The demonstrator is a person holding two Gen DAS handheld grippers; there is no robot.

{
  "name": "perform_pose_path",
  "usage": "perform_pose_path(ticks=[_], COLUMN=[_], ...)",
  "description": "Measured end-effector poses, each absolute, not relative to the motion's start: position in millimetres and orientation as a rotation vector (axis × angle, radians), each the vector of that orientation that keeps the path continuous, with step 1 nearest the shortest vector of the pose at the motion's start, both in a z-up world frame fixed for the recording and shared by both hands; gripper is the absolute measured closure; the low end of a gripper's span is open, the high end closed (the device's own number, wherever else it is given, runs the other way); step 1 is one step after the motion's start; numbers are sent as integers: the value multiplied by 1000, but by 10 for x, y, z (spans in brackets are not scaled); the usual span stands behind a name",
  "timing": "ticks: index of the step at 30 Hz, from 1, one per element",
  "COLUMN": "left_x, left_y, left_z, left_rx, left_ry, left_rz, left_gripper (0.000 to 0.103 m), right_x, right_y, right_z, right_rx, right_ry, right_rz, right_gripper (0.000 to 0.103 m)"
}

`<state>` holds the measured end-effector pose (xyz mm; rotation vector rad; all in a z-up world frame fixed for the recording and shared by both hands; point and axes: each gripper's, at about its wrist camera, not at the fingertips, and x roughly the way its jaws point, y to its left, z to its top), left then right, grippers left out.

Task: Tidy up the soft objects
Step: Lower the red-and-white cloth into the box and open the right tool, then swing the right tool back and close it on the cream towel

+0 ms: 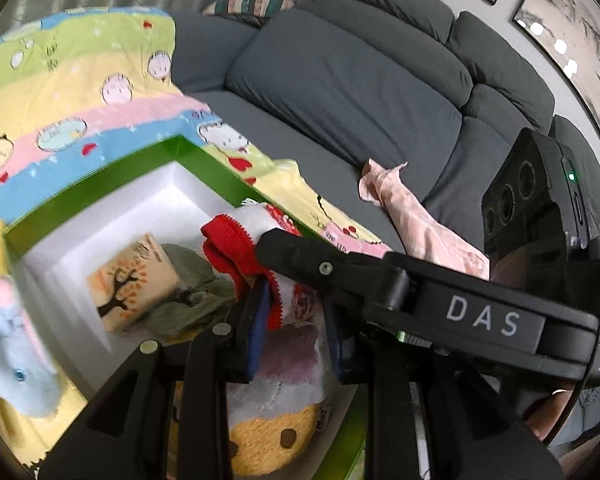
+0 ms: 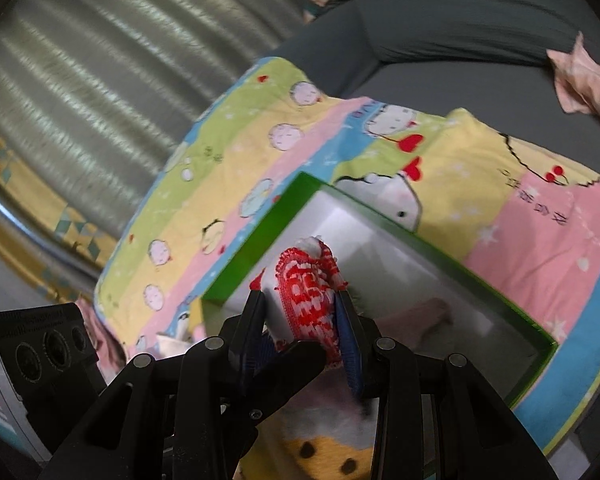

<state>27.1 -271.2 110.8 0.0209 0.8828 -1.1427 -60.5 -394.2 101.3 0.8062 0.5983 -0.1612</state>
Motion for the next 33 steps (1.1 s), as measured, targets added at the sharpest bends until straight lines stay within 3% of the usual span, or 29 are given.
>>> perform_pose_path(ticks=[13,25,28,30,33], left_x=[313,212,156,80,-58], left_y=[-2846,-2632,-2454,-2263,-1915], left_z=[860,844,976,1103,1265], left_rx=[9,-53,-53,-59,-82], left_ry=[1041,1039,979,915,839], left_rz=[-1072,-977,-934,-905,-889], left_gripper=[80,75,62,43,24], right_x=[-542,-500,-533,-568,-636], right_y=[-4092,-3950,-3877,-3834,-3734], right_z=[759,796,866,919,1042], right_rx=[853,730,699,688,652], right_ry=[700,736,713,689,629], right_rz=[-248,-302,-316,-317,-317], right_gripper=[65,64,65,65,47])
